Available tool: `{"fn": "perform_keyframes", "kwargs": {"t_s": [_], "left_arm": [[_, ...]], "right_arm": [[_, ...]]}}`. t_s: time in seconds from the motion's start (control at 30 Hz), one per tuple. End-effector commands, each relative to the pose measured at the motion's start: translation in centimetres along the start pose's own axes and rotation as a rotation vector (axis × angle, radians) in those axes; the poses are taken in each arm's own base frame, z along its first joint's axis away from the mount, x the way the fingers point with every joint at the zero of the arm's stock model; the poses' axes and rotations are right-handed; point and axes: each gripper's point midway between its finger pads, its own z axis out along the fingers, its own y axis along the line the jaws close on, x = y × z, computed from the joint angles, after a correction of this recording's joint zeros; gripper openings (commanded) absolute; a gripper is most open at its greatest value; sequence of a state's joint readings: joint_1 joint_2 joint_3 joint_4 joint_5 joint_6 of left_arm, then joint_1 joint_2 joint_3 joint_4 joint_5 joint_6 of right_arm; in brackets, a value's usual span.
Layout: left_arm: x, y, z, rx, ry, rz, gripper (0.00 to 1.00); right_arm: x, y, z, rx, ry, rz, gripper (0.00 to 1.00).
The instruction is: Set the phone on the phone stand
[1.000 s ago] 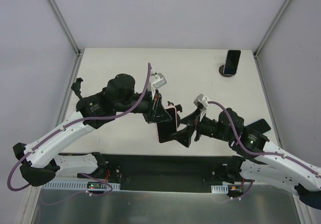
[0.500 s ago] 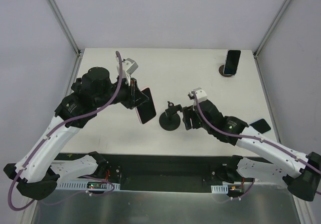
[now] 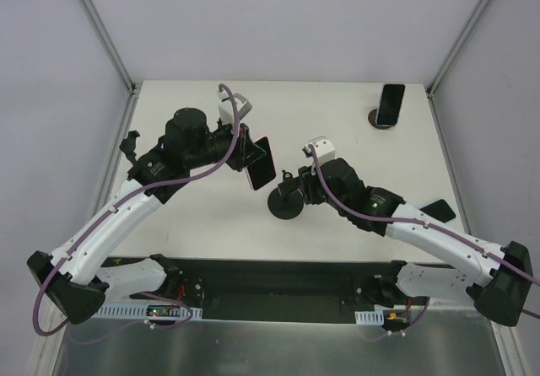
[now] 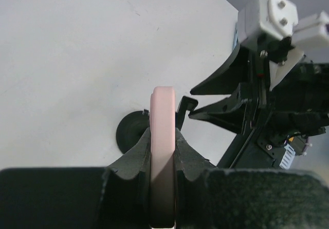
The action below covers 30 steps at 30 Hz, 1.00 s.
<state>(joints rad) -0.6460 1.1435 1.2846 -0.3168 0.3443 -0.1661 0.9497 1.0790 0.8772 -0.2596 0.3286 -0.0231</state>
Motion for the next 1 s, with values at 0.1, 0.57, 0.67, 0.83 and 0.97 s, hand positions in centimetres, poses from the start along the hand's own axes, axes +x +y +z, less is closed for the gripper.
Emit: {"fn": "perform_keyframes", "kwargs": {"t_s": [0.1, 0.57, 0.67, 0.83, 0.97], "left_arm": [[-2.8, -1.8, -3.8, 0.074, -0.271, 0.142, 0.00], [-2.1, -4.2, -3.8, 0.221, -0.280, 0.147, 0.00], [-1.7, -5.2, -3.6, 0.296, -0.283, 0.151, 0.00], [-0.7, -7.6, -2.5, 0.503, -0.277, 0.127, 0.00], [0.8, -8.8, -1.8, 0.629, -0.236, 0.138, 0.00]], "right_arm": [[-3.1, 0.8, 0.5, -0.025, -0.095, -0.009, 0.41], [-3.1, 0.9, 1.1, -0.028, -0.087, -0.003, 0.01], [-3.2, 1.0, 1.3, -0.043, -0.084, -0.011, 0.01], [-3.7, 2.5, 1.3, -0.153, -0.089, -0.018, 0.01], [-3.8, 3.6, 1.1, -0.225, -0.099, -0.012, 0.01]]}}
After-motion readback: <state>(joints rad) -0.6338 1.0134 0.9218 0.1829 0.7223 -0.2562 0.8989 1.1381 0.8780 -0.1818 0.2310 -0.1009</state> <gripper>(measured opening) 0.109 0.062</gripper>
